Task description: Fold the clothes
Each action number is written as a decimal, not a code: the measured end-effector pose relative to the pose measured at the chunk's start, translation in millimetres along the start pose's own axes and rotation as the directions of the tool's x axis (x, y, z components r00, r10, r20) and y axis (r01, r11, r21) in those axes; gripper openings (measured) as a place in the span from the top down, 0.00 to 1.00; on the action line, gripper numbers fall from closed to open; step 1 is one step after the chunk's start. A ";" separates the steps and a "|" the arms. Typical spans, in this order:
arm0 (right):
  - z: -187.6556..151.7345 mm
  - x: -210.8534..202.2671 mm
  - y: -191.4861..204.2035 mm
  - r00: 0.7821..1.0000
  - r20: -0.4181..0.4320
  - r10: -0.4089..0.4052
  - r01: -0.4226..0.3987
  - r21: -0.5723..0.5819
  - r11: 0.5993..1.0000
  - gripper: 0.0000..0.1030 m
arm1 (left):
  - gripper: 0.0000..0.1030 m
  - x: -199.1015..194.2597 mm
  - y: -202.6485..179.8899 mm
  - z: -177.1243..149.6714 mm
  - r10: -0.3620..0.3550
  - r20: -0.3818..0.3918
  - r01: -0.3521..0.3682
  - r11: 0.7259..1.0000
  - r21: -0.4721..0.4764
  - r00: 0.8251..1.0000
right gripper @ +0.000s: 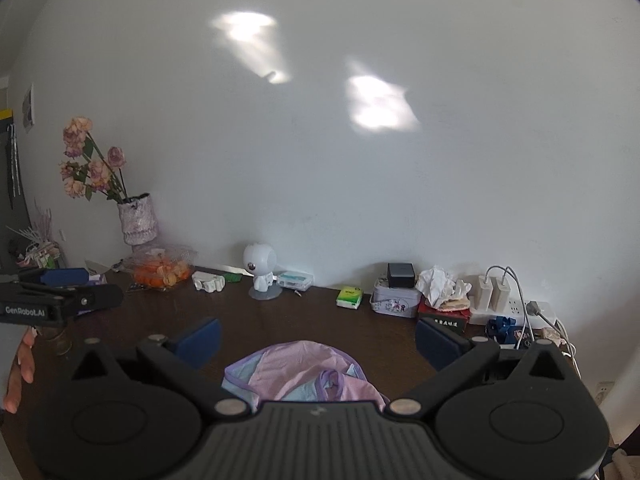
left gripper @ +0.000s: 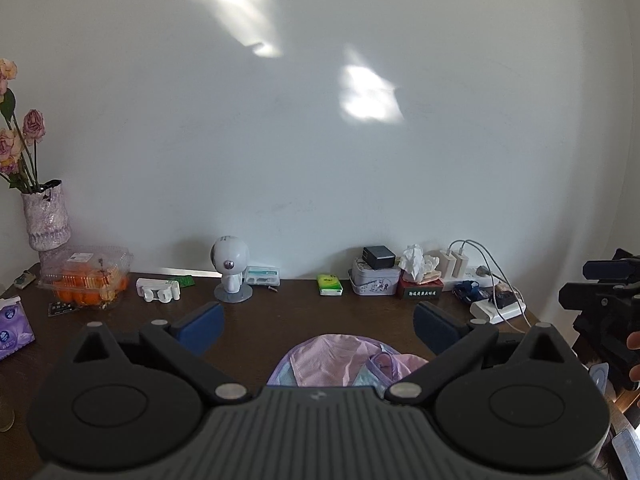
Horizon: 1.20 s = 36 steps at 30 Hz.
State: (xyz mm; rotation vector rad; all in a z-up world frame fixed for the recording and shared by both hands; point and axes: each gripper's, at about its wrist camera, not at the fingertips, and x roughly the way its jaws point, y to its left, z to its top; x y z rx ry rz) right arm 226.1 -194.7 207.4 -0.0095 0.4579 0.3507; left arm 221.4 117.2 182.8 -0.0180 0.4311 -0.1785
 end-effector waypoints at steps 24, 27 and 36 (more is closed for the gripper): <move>-116.6 228.2 -104.2 0.870 -0.493 0.001 0.074 0.132 0.988 0.97 | 1.00 318.8 -95.7 -92.4 -0.026 -0.528 0.162 0.963 0.214 0.849; -106.6 213.9 -105.9 0.891 -0.454 0.015 0.065 0.159 0.985 0.97 | 1.00 307.7 -88.2 -79.7 -0.042 -0.481 0.142 0.975 0.174 0.876; 25.4 75.0 -54.7 0.990 -0.062 0.129 -0.126 0.061 0.990 0.98 | 1.00 157.4 -83.6 29.6 -0.124 -0.136 0.140 0.983 0.118 0.983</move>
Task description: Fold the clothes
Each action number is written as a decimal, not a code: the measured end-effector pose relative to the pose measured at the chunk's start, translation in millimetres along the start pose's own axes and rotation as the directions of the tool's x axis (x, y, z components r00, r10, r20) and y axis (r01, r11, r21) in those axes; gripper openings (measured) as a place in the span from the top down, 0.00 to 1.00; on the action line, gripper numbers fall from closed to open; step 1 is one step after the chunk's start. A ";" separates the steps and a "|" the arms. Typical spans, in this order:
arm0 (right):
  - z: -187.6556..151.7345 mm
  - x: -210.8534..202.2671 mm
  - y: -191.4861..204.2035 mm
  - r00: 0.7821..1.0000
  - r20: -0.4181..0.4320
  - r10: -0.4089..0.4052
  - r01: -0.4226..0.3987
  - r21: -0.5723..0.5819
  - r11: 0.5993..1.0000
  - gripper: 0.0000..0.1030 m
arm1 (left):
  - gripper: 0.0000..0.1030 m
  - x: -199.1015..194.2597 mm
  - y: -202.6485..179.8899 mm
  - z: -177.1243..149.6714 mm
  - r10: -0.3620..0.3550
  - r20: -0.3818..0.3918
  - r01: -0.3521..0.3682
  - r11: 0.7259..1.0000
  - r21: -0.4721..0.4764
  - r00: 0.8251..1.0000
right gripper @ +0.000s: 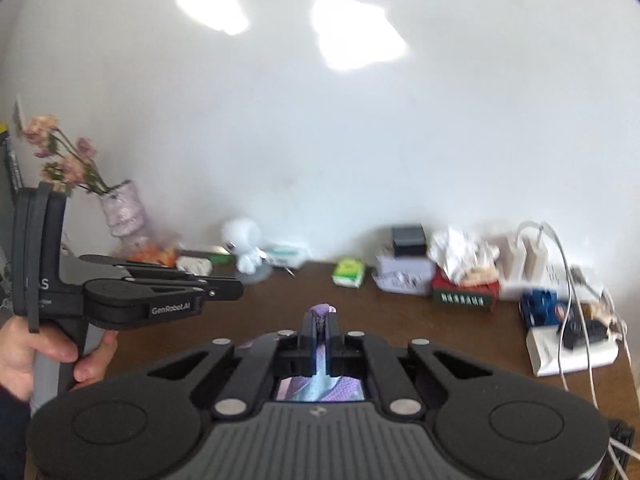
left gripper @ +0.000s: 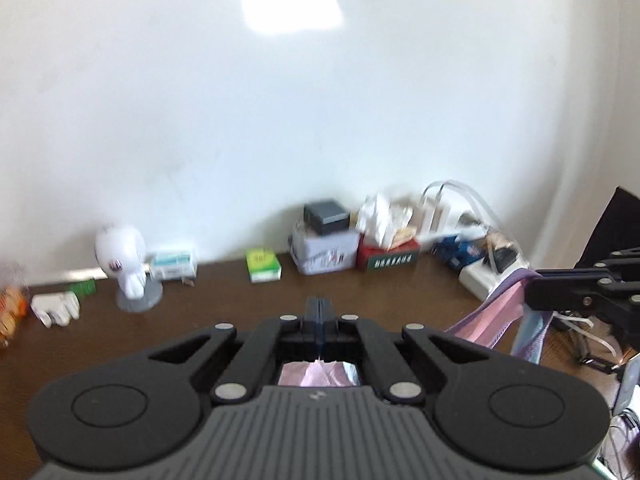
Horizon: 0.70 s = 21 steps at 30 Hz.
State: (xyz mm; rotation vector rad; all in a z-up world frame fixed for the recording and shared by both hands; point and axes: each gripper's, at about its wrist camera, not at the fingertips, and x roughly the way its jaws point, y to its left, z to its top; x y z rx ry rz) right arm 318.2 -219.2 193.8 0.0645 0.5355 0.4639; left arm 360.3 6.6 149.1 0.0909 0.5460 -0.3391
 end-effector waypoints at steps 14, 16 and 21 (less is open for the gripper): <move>-222.6 -163.1 128.0 0.916 -0.284 0.284 -0.359 -0.258 0.897 0.46 | 0.07 -200.8 -42.1 -204.7 -0.070 -0.010 0.071 0.996 0.061 0.997; -258.6 -179.6 122.1 0.927 -0.288 0.240 -0.309 -0.224 0.924 0.39 | 0.00 -195.3 -49.8 -235.9 -0.046 -0.025 0.048 0.992 0.116 0.999; -280.0 -212.0 93.0 0.967 -0.169 0.189 -0.199 -0.043 0.979 0.17 | 0.00 -182.9 -61.2 -233.7 -0.070 -0.018 0.072 0.964 0.257 0.997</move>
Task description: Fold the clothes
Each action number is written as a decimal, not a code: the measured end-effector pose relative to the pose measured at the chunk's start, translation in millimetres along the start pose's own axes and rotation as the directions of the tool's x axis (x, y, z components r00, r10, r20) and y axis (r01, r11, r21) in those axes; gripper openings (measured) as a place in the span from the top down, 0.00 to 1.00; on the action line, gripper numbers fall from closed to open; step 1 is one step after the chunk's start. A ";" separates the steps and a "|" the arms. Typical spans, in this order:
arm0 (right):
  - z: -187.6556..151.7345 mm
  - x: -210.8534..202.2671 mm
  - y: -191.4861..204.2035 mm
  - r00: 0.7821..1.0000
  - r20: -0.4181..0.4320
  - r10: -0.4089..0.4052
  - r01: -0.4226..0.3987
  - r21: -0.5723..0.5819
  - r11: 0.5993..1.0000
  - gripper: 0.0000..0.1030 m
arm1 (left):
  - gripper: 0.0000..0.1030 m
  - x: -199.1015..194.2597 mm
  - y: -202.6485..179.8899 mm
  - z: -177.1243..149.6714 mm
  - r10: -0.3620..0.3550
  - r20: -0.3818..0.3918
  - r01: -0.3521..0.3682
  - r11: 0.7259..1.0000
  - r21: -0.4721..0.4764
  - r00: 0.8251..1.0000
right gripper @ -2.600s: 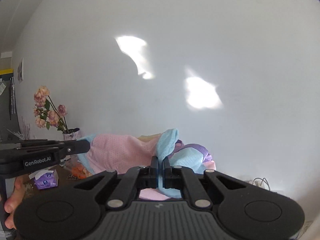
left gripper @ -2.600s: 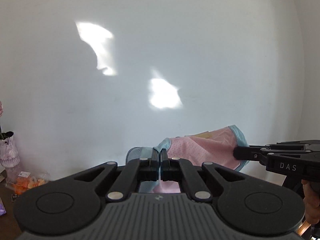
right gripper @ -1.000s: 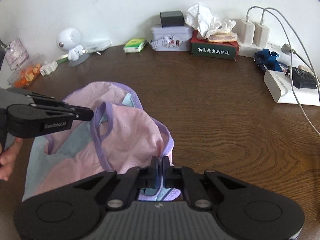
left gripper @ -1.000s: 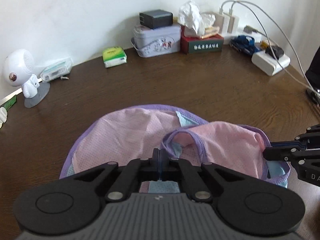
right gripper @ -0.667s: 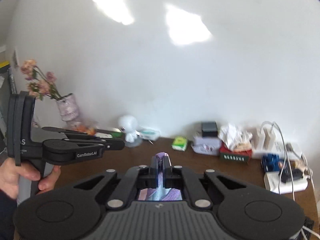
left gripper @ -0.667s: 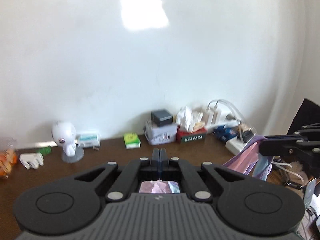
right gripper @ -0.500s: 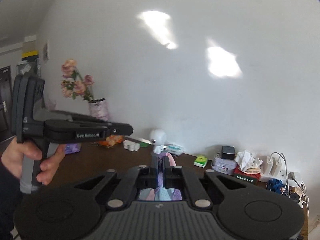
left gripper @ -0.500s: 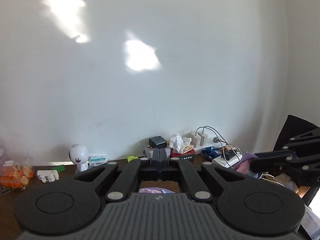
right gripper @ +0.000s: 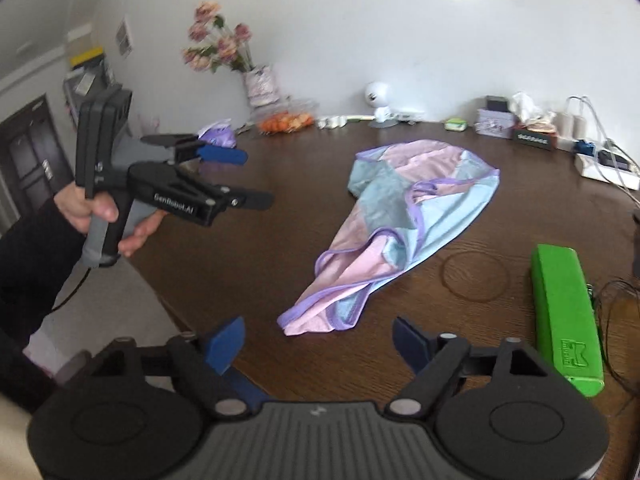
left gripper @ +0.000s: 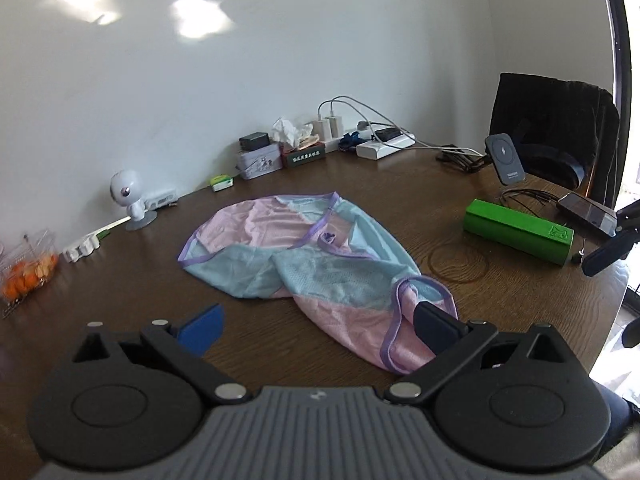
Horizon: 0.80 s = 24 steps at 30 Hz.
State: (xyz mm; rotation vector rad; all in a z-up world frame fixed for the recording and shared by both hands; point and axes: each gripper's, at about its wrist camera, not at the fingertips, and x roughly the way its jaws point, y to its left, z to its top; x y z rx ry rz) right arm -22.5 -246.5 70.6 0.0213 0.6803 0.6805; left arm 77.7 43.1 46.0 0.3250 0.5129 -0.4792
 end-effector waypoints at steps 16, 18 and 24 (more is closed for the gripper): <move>-10.7 63.5 -39.6 0.994 -0.024 -0.107 0.109 0.124 0.986 0.16 | 0.98 106.3 -3.6 21.0 -0.097 -0.106 0.102 0.994 0.049 0.990; -7.6 71.1 -35.3 0.996 -0.012 -0.091 0.092 0.105 0.990 0.16 | 0.98 63.6 24.6 8.8 0.045 -0.017 -0.047 0.985 -0.168 0.999; 8.3 102.9 -5.4 0.999 -0.009 0.040 -0.040 -0.012 0.999 0.16 | 0.85 -29.7 34.2 -95.0 0.238 -0.251 -0.342 0.741 -0.578 0.938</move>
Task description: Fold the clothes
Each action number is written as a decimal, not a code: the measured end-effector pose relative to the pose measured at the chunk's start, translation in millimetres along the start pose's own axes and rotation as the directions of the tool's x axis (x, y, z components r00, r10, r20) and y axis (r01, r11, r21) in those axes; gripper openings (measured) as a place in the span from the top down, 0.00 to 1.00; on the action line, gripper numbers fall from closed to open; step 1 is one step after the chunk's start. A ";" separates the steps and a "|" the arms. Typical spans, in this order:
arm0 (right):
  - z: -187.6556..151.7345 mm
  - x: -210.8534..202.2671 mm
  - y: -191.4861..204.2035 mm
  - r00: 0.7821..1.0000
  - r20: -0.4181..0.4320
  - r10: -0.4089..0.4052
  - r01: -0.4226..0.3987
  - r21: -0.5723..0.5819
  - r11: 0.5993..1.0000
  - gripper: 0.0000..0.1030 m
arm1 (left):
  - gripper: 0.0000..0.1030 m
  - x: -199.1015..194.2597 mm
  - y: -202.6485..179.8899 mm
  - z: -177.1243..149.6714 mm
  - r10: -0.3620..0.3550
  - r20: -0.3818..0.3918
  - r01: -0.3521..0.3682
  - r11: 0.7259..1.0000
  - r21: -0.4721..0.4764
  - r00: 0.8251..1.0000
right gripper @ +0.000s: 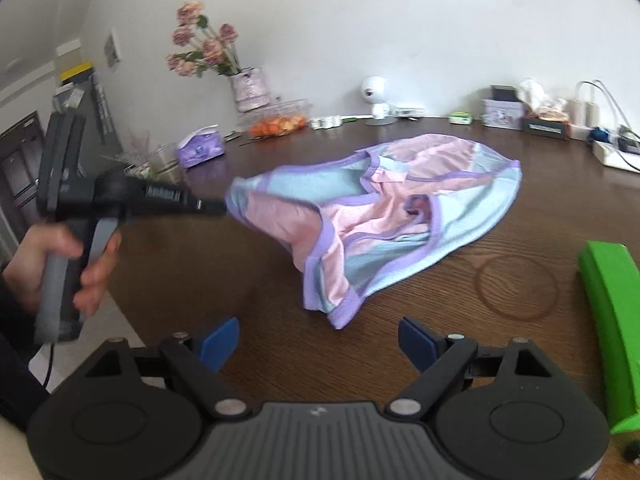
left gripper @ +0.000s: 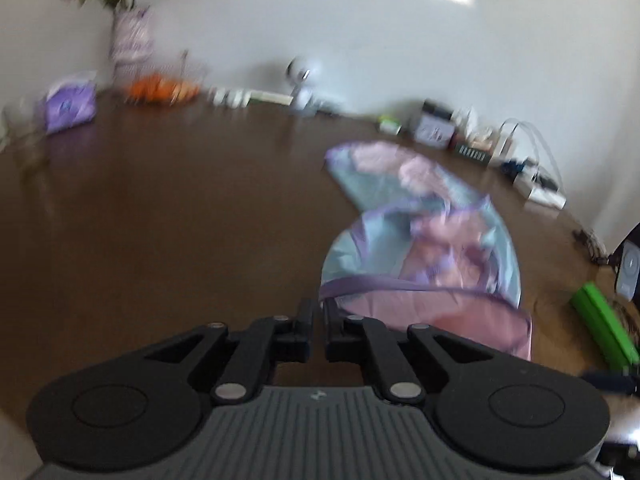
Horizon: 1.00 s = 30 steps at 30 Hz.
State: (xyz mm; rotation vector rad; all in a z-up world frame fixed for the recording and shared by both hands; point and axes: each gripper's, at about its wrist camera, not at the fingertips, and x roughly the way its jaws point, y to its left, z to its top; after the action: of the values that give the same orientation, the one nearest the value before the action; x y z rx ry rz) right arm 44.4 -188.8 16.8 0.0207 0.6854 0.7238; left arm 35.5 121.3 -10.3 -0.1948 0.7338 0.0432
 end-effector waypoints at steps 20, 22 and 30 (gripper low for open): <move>64.1 -14.3 -15.5 0.979 0.043 -0.200 0.203 -0.092 0.975 0.94 | 0.26 -1.2 -40.5 -8.3 -0.241 0.101 0.134 0.789 0.600 0.965; 66.9 -20.4 -24.4 0.974 0.052 -0.220 0.223 -0.064 0.973 0.93 | 0.26 4.0 -48.2 -12.9 -0.265 0.081 0.157 0.761 0.629 0.961; 51.1 -8.2 -26.0 0.966 0.063 -0.250 0.253 -0.046 0.966 0.50 | 0.24 16.5 -90.6 -19.7 -0.349 0.017 0.263 0.736 0.623 0.937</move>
State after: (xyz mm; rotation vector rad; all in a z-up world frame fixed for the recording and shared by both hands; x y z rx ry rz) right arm 85.5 -202.8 55.1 -0.0931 0.6007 0.4951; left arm 44.5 28.2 -21.1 0.3178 0.5393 -0.4986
